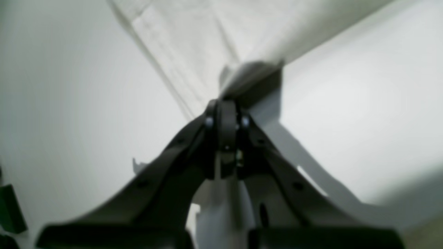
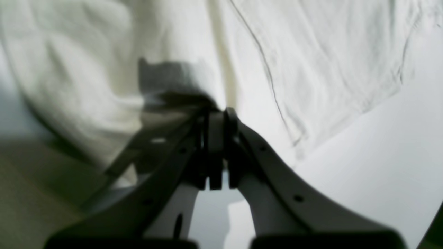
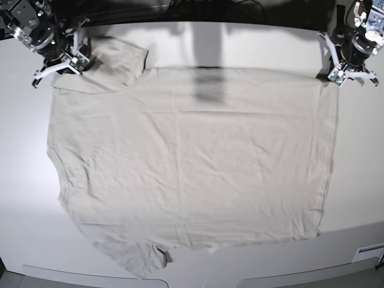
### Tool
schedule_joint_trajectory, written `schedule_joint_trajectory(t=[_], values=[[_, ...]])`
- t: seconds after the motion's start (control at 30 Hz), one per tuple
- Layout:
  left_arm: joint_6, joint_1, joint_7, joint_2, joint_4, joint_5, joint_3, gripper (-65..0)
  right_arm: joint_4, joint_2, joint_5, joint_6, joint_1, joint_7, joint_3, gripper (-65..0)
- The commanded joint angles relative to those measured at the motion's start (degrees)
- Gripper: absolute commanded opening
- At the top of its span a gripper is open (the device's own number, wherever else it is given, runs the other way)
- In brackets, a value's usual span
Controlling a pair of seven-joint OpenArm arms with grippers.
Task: Fold the T-shirt properly
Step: 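Lift the grasped shoulder edge and pull it toward the robot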
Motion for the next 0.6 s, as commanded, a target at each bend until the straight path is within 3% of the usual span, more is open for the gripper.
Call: schedule_joint_trajectory(t=[0.0,0.27,0.4,0.57], values=[[0.04,1.42,-0.02,-0.46,0.96,-0.07,-0.20,-65.0,1.75,1.07,-0.17,-0.26,-2.27,0.68,1.66,-65.0],[4.72,8.00,-1.31,0.28,4.13,0.04,-0.22,-65.0,6.75,0.87,-0.20,-0.52,-15.23,1.53,7.74,-65.0],[8.76,11.04,-0.87,0.52,6.14,0.44,-0.22,-65.0,8.46,0.87,-1.05,-5.22,-18.78,1.51,7.89,-65.0],[10.47,14.84,-2.16,2.69,8.68,3.96,-3.56,-65.0,9.75,0.70,-1.07,-6.14,-19.80,1.49,7.96,-65.0]])
